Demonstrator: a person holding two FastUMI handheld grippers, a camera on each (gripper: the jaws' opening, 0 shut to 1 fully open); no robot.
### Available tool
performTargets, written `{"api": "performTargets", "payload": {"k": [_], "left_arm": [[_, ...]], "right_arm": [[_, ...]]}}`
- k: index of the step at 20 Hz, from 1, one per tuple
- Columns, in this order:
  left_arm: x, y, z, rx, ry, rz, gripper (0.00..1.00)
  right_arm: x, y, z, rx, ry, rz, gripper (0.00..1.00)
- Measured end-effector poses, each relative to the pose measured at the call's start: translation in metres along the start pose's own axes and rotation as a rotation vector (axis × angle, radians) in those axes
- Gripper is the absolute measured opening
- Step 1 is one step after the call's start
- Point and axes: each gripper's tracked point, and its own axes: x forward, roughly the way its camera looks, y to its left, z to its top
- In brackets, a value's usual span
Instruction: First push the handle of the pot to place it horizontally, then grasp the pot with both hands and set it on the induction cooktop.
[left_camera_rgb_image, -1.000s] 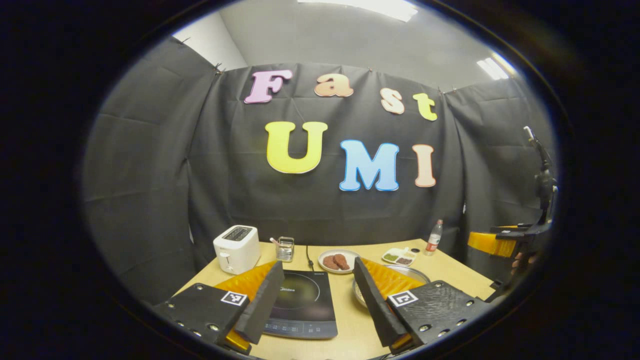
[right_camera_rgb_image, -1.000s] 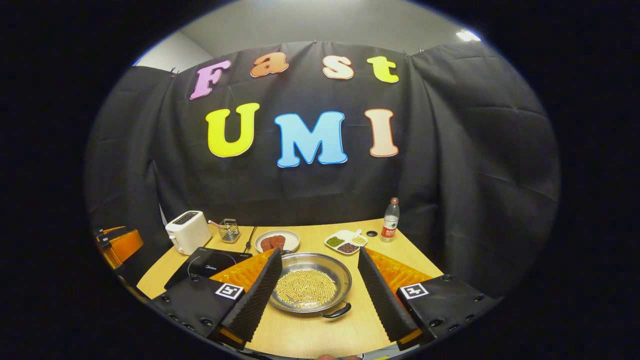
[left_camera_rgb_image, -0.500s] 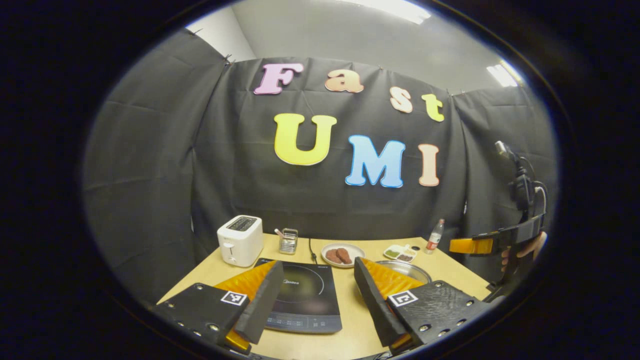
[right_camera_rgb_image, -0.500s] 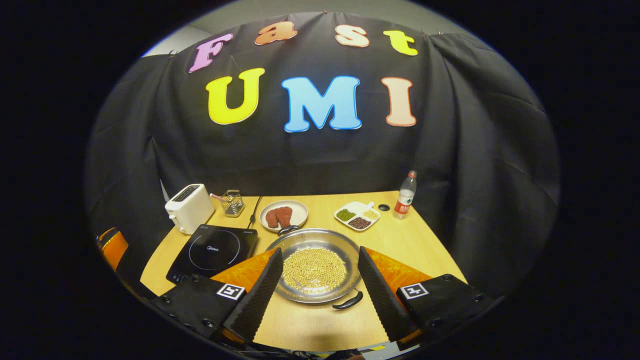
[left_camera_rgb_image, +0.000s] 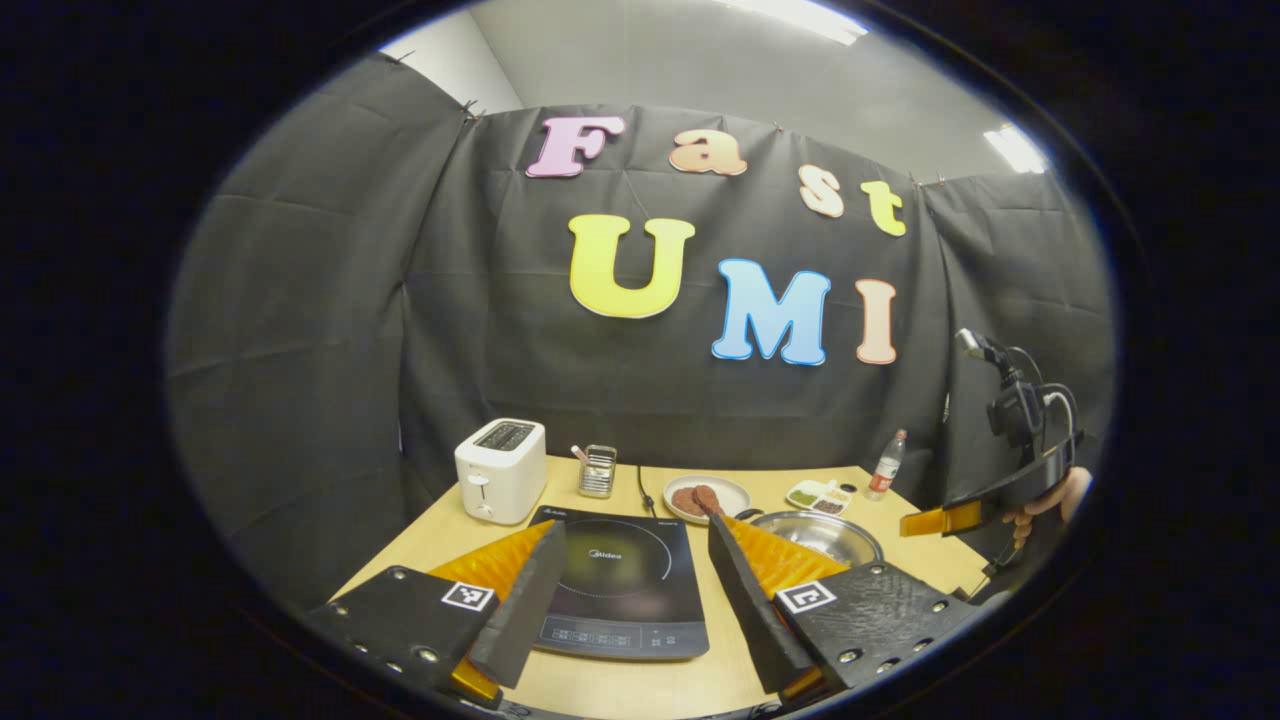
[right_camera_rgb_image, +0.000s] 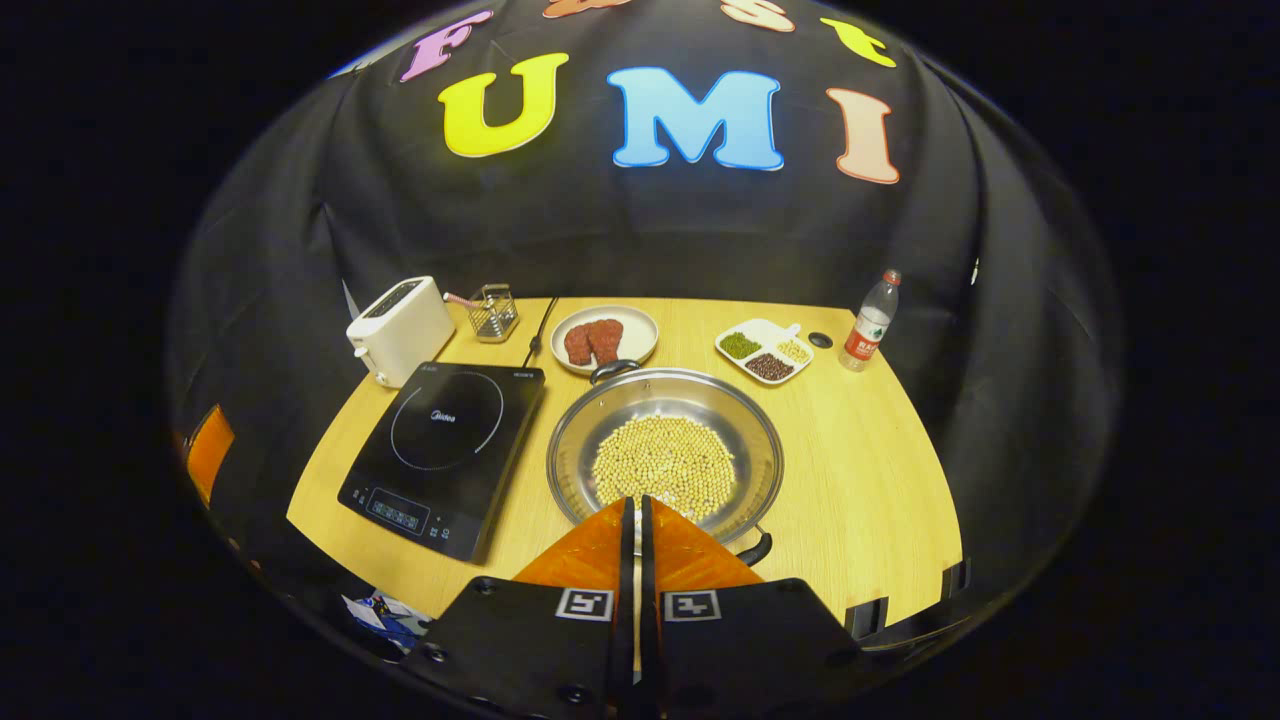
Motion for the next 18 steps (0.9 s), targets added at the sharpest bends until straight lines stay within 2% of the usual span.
{"api": "performTargets", "payload": {"k": [2, 8, 13, 14, 15, 18], "left_arm": [[0.006, -0.007, 0.003, 0.014, -0.005, -0.001, 0.84], [0.017, -0.038, -0.005, 0.026, 0.028, 0.002, 0.84], [0.025, -0.054, -0.015, 0.046, 0.074, 0.034, 0.84], [0.026, -0.056, -0.016, 0.044, 0.081, 0.044, 0.87], [0.028, -0.057, -0.016, 0.042, 0.088, 0.054, 0.84], [0.027, -0.061, -0.018, 0.036, 0.103, 0.093, 0.87]], "right_arm": [[0.003, -0.002, -0.017, -0.019, 0.050, 0.017, 0.04], [0.042, 0.002, -0.068, -0.024, 0.201, 0.139, 0.00], [0.069, -0.013, -0.105, -0.048, 0.292, 0.158, 0.01], [0.073, -0.016, -0.110, -0.045, 0.308, 0.162, 0.01], [0.078, -0.018, -0.114, -0.042, 0.319, 0.165, 0.01], [0.090, -0.027, -0.121, -0.052, 0.345, 0.173, 0.02]]}}
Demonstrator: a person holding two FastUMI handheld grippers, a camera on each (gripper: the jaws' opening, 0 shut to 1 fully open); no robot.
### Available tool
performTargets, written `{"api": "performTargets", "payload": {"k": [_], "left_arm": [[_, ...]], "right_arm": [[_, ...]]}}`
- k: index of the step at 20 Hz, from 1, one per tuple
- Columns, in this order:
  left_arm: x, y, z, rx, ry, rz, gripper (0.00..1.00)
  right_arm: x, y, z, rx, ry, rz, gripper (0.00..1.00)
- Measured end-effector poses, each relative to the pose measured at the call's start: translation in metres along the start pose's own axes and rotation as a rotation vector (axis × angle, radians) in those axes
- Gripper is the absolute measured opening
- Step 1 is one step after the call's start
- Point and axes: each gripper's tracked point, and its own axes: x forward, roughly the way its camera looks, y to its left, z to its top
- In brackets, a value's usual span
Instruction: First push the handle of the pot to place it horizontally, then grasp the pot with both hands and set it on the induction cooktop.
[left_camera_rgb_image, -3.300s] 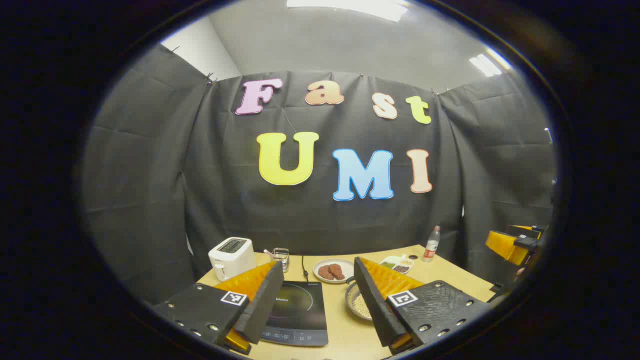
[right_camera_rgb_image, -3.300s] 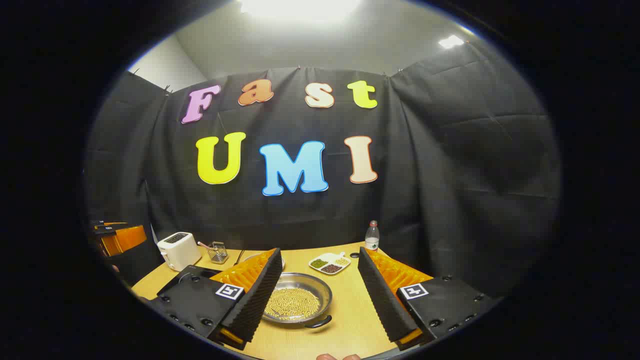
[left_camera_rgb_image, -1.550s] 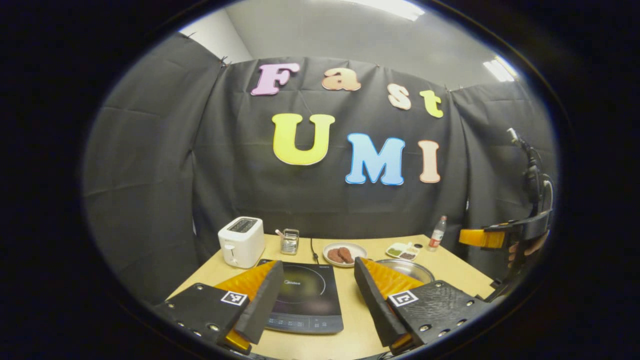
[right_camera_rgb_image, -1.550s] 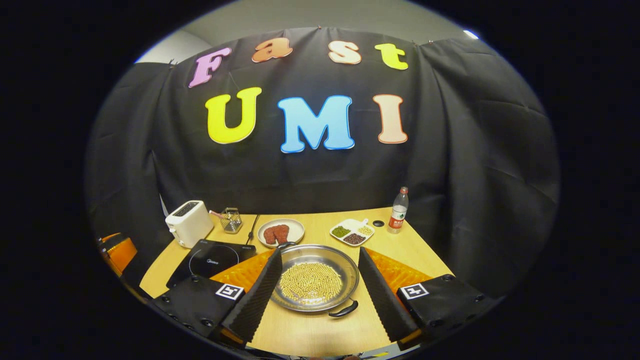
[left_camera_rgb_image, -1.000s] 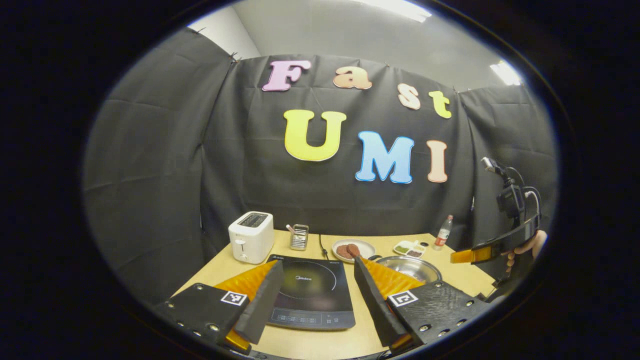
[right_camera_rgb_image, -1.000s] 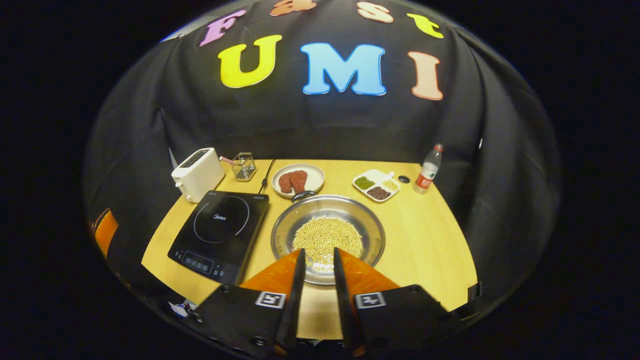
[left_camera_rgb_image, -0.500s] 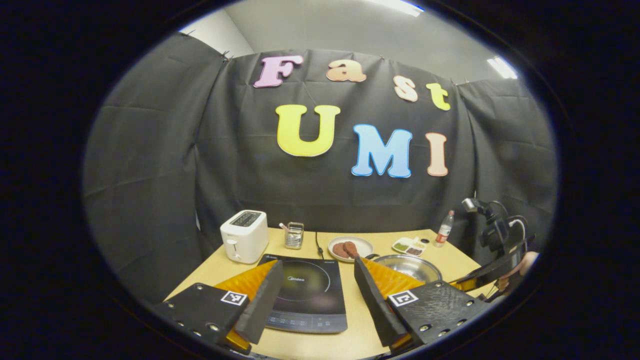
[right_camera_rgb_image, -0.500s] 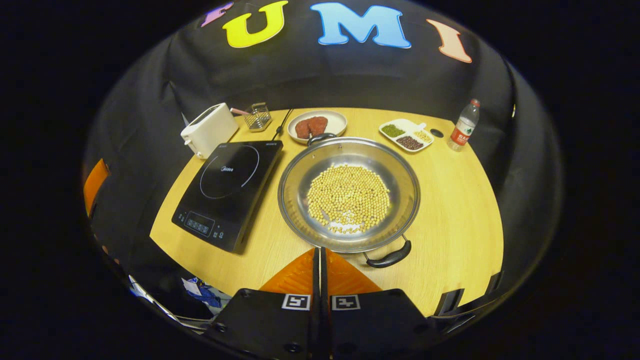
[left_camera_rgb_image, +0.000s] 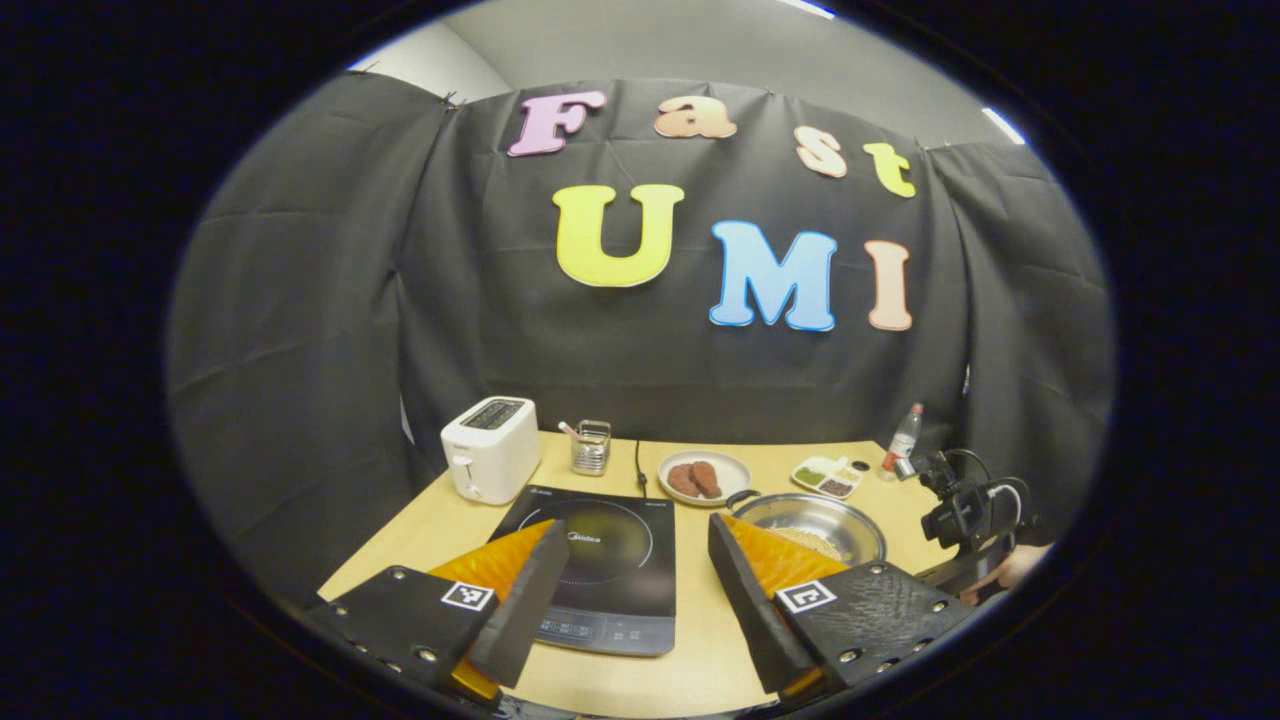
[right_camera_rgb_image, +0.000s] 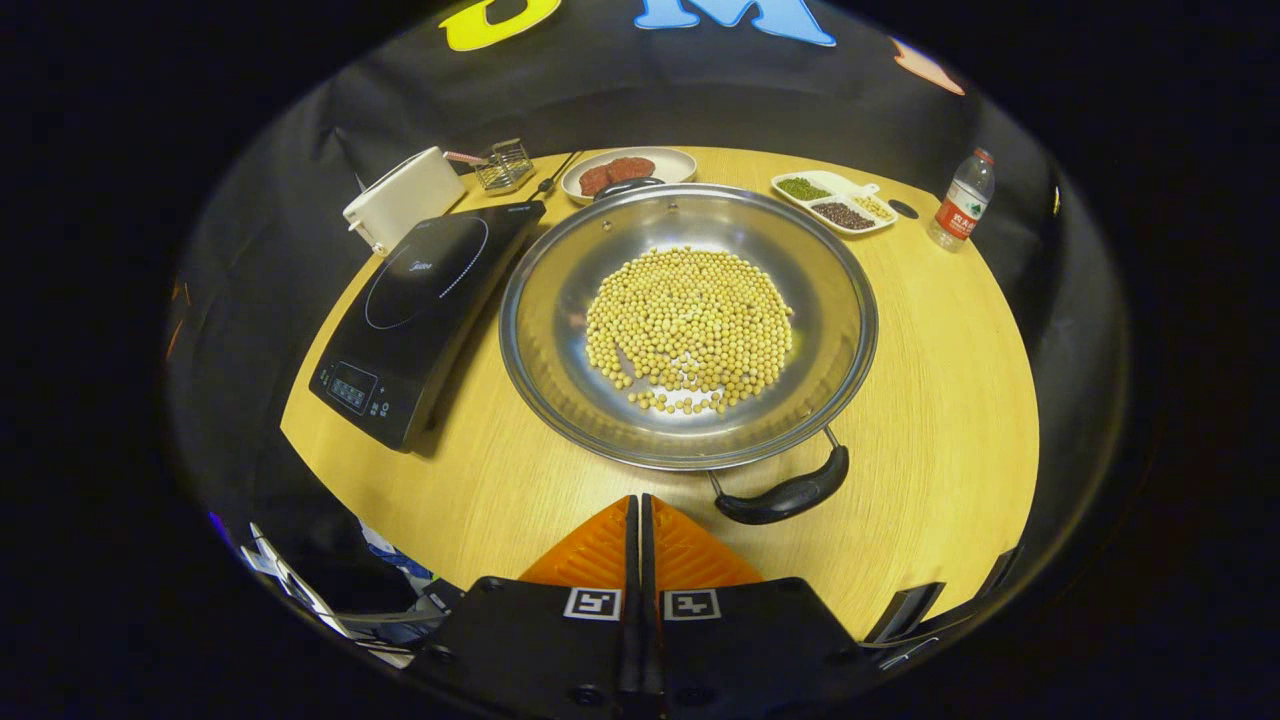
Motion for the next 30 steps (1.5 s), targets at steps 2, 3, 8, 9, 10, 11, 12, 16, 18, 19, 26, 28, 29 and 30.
{"api": "performTargets", "payload": {"k": [2, 3, 8, 9, 10, 11, 12, 16, 18, 19, 26, 28, 29, 30], "left_arm": [[0.002, -0.006, 0.000, -0.005, 0.008, 0.018, 0.87], [0.002, -0.011, 0.000, -0.007, 0.010, 0.021, 0.87], [0.002, -0.029, 0.002, 0.008, 0.010, 0.033, 0.87], [0.001, -0.033, 0.000, 0.006, 0.011, 0.031, 0.87], [0.001, -0.037, 0.001, 0.001, 0.014, 0.027, 0.87], [0.000, -0.041, -0.002, -0.004, 0.019, 0.026, 0.87], [0.001, -0.044, -0.002, -0.008, 0.020, 0.025, 0.87], [0.006, -0.055, 0.000, -0.010, 0.022, 0.021, 0.84], [0.007, -0.061, -0.002, -0.005, 0.022, 0.019, 0.84], [0.008, -0.064, -0.001, -0.001, 0.023, 0.019, 0.84], [0.016, -0.087, -0.003, 0.004, 0.032, 0.017, 0.84], [0.019, -0.094, -0.005, -0.009, 0.037, 0.020, 0.84], [0.019, -0.097, -0.007, -0.014, 0.039, 0.021, 0.87], [0.020, -0.101, -0.008, -0.014, 0.041, 0.021, 0.84]], "right_arm": [[0.006, -0.006, -0.002, -0.010, 0.012, 0.005, 0.01], [0.008, -0.008, -0.001, -0.014, 0.015, 0.007, 0.02], [0.015, -0.016, -0.003, -0.051, 0.030, 0.008, 0.01], [0.014, -0.020, -0.002, -0.045, 0.025, 0.007, 0.00], [0.014, -0.019, -0.002, -0.034, 0.024, 0.017, 0.00], [0.014, -0.021, -0.002, -0.029, 0.024, 0.021, 0.00], [0.014, -0.025, -0.002, -0.032, 0.022, 0.016, 0.01], [0.013, -0.041, -0.001, -0.022, 0.019, 0.001, 0.01], [0.014, -0.050, -0.001, -0.010, 0.012, -0.007, 0.01], [0.013, -0.056, 0.000, -0.009, 0.007, -0.017, 0.01], [0.015, -0.090, 0.012, 0.046, -0.012, -0.036, 0.01], [0.014, -0.100, 0.015, 0.060, -0.017, -0.037, 0.01], [0.014, -0.107, 0.017, 0.063, -0.020, -0.045, 0.01], [0.015, -0.114, 0.018, 0.065, -0.021, -0.053, 0.01]]}}
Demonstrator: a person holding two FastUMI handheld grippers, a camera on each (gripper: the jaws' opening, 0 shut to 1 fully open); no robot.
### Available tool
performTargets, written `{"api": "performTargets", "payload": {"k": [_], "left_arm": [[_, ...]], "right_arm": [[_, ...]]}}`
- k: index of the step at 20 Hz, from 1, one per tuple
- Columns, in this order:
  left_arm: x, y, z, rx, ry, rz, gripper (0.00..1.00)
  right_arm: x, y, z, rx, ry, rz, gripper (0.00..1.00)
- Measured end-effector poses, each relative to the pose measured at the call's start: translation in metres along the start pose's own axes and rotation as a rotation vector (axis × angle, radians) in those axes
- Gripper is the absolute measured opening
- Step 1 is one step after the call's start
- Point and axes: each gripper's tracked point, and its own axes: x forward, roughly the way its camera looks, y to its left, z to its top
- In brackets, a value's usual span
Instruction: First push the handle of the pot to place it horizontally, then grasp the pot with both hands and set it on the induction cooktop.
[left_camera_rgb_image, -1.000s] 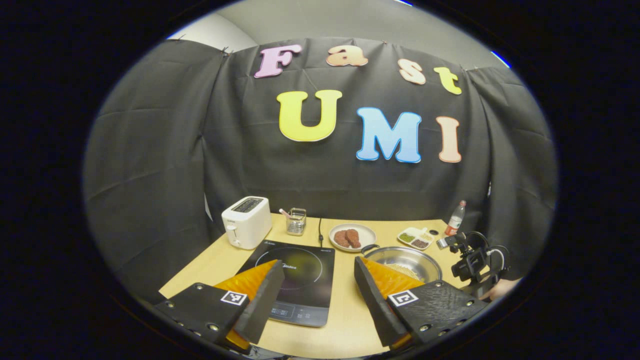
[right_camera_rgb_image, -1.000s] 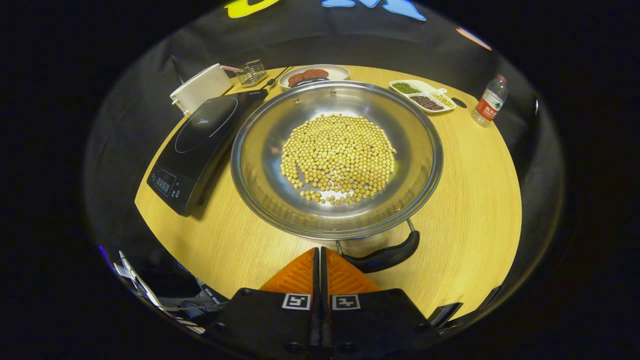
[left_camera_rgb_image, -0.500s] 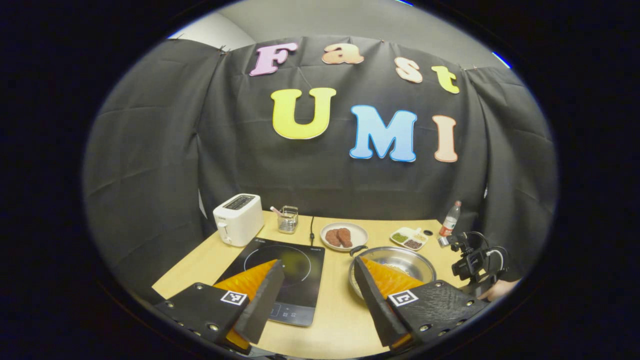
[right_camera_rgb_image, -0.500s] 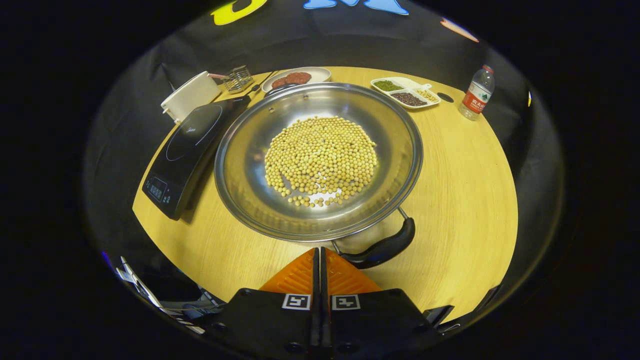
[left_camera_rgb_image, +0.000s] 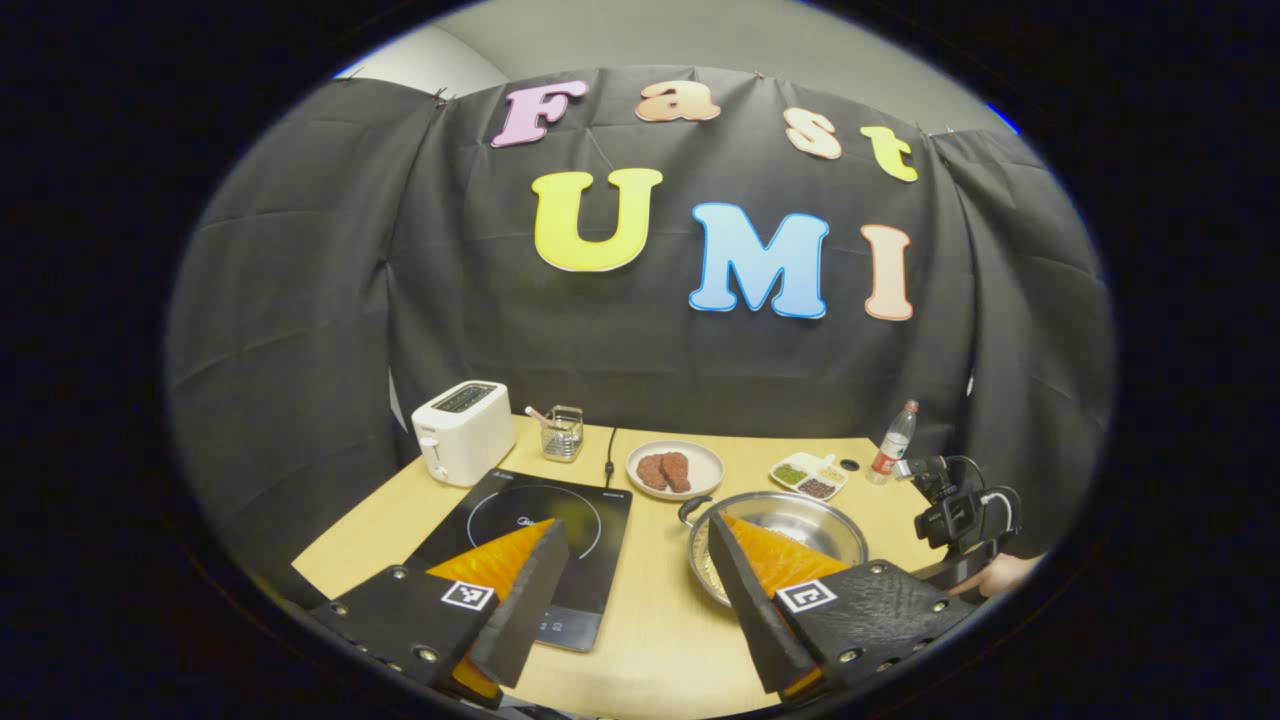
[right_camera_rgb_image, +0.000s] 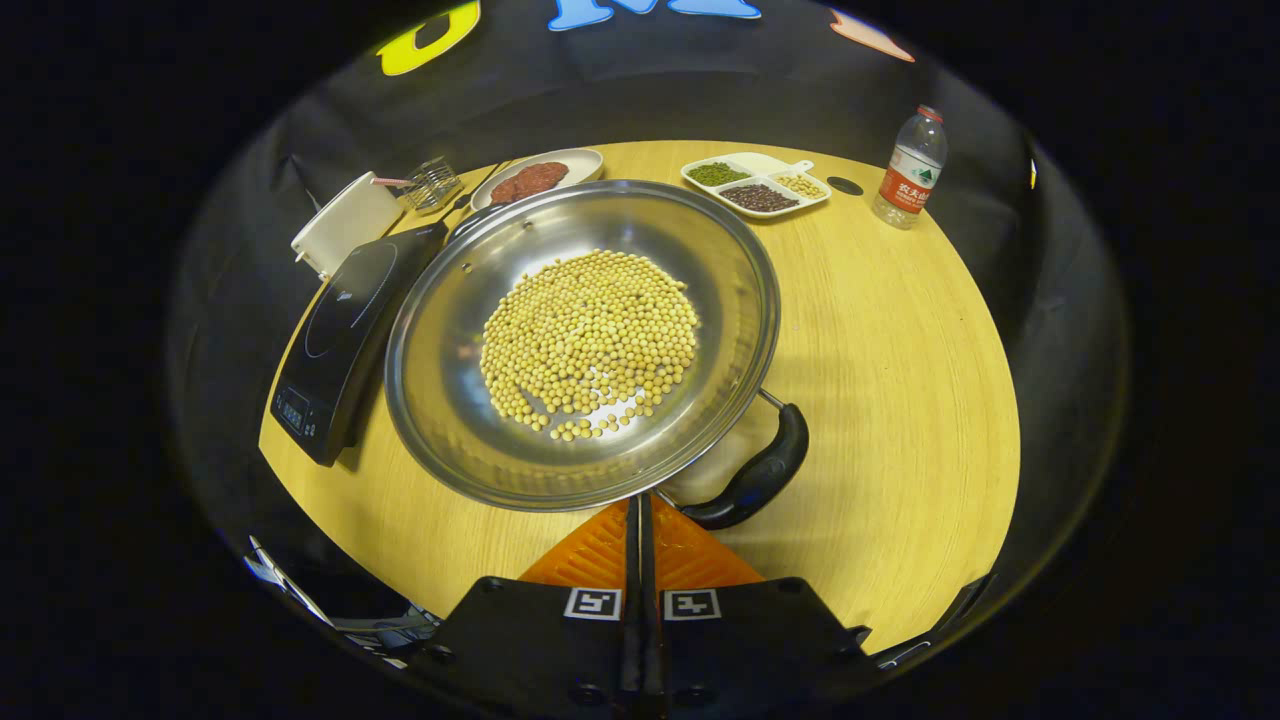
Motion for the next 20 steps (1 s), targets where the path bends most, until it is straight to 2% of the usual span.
{"api": "performTargets", "payload": {"k": [3, 4, 10, 19, 20], "left_arm": [[0.004, -0.010, 0.000, 0.012, 0.001, 0.006, 0.84], [0.005, -0.014, 0.001, 0.014, 0.000, 0.009, 0.87], [0.010, -0.032, -0.003, 0.016, 0.014, 0.021, 0.84], [0.011, -0.055, -0.010, 0.045, 0.036, 0.042, 0.84], [0.011, -0.059, -0.010, 0.046, 0.039, 0.044, 0.87]], "right_arm": [[0.002, -0.016, 0.008, 0.022, -0.006, -0.007, 0.01], [0.003, -0.022, 0.010, 0.022, -0.007, -0.013, 0.01], [0.010, -0.052, 0.029, 0.035, -0.038, -0.036, 0.02], [0.016, -0.074, 0.065, 0.079, -0.100, -0.038, 0.02], [0.017, -0.075, 0.068, 0.079, -0.105, -0.036, 0.02]]}}
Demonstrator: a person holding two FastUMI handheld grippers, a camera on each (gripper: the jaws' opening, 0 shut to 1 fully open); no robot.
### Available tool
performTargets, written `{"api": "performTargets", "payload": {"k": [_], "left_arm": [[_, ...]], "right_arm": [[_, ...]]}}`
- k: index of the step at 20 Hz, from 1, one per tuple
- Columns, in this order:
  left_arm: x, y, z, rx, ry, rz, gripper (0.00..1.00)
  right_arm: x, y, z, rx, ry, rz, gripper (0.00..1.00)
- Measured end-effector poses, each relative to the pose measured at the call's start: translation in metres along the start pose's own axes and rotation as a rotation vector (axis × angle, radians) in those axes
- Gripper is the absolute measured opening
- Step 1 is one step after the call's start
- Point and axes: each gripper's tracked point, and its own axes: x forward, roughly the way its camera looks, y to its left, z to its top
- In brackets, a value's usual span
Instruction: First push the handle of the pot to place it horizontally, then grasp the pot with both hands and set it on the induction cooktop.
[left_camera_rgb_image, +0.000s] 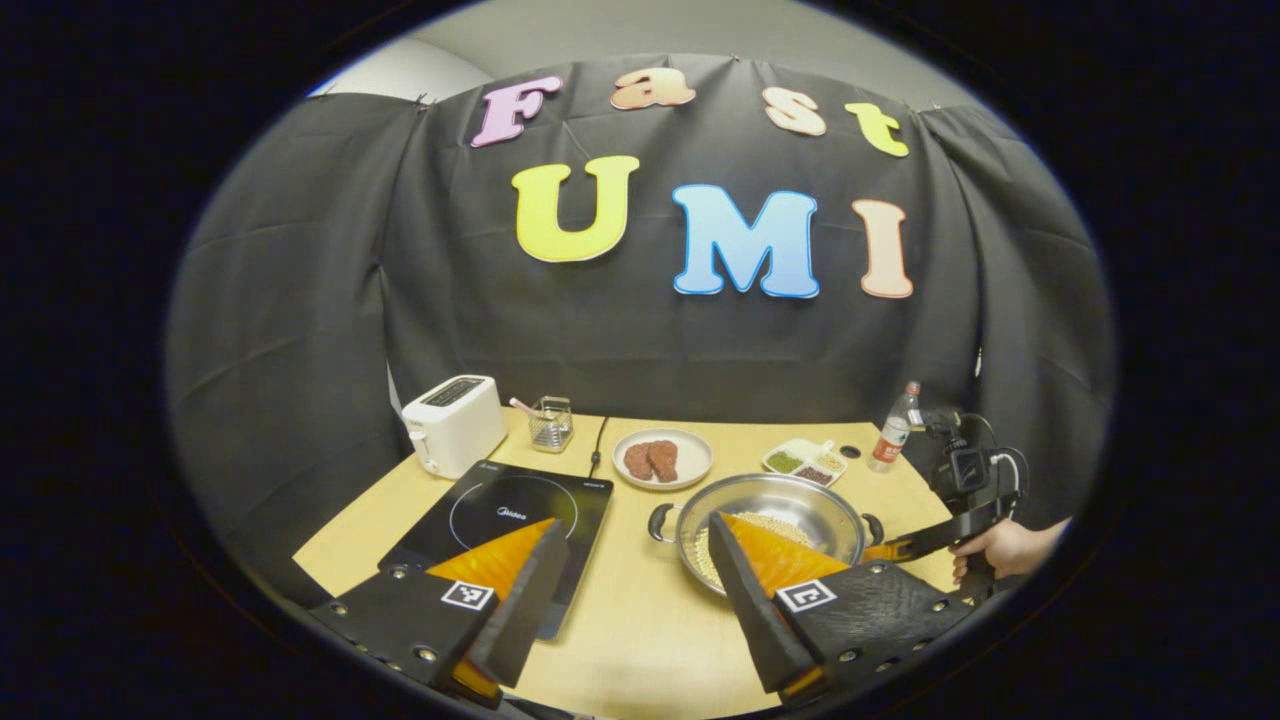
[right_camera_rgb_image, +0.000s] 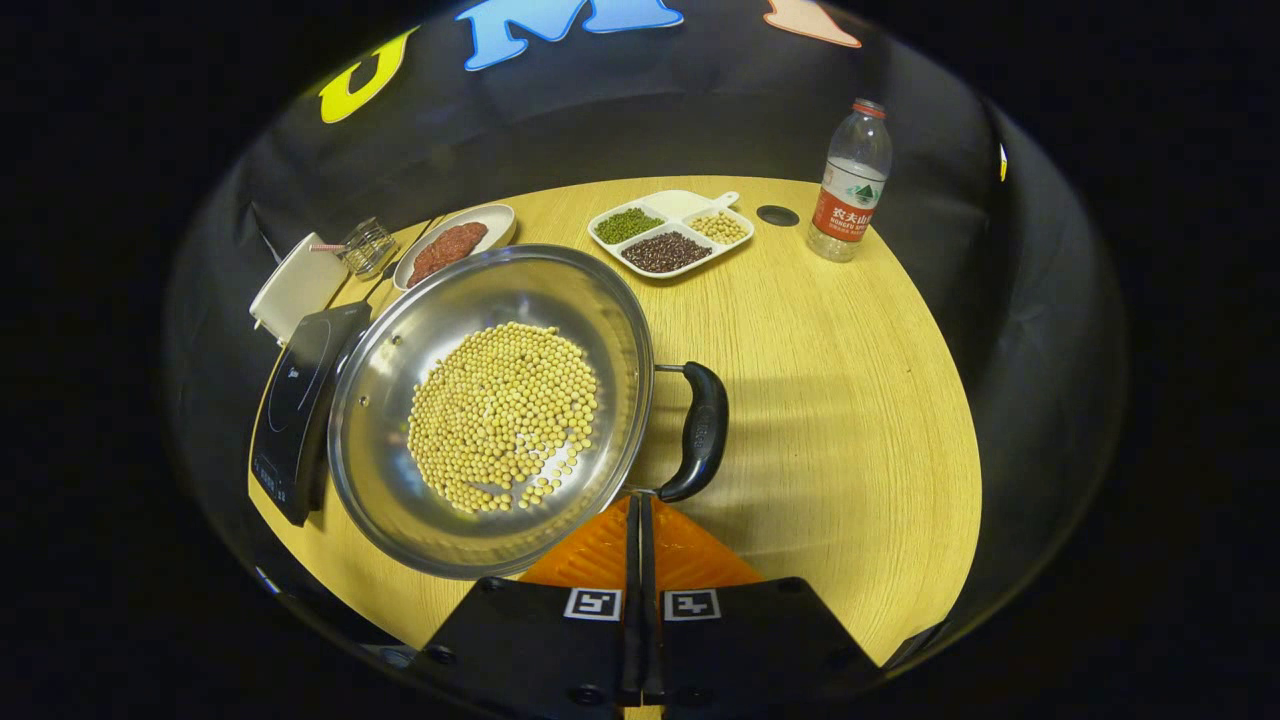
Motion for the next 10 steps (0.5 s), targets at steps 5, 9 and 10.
{"api": "performTargets", "payload": {"k": [5, 9, 10], "left_arm": [[-0.004, -0.012, -0.007, -0.023, 0.024, 0.030, 0.84], [-0.010, -0.017, -0.012, -0.046, 0.040, 0.063, 0.87], [-0.011, -0.018, -0.012, -0.053, 0.041, 0.065, 0.84]], "right_arm": [[0.010, -0.005, 0.006, -0.009, -0.015, 0.008, 0.02], [0.011, -0.008, 0.009, -0.010, -0.039, 0.026, 0.02], [0.011, -0.009, 0.010, -0.009, -0.047, 0.026, 0.02]]}}
